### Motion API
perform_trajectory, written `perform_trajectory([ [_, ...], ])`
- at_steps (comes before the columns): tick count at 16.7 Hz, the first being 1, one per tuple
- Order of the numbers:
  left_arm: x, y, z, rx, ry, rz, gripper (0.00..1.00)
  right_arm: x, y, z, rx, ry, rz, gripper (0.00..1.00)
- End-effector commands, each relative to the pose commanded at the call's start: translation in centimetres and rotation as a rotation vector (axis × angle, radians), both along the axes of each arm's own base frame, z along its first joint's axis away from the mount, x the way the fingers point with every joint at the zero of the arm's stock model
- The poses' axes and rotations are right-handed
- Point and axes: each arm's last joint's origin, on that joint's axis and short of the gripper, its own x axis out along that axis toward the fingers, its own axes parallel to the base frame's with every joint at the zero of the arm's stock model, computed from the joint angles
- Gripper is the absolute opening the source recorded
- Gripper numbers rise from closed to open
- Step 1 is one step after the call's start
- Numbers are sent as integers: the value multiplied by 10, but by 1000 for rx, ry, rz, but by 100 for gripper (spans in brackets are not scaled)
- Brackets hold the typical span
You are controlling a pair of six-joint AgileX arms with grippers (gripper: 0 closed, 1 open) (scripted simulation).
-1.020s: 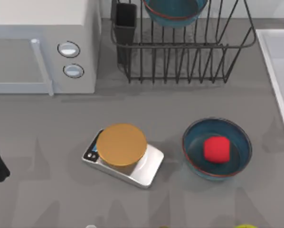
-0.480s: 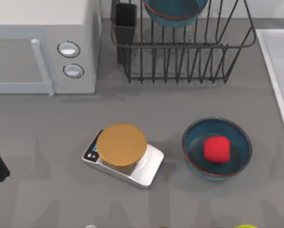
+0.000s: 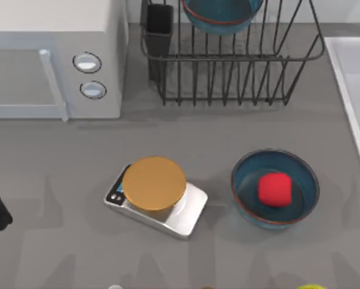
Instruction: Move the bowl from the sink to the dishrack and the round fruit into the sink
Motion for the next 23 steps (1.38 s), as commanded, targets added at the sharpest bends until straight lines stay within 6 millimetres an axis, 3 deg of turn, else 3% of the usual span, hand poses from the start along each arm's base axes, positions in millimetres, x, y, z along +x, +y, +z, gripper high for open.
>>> perform_trajectory([
  [20,0,0,0,0,0,0,100,0,0,0,0,0,0,100],
  [23,0,0,0,0,0,0,100,1,2,10,19,51,19,100],
])
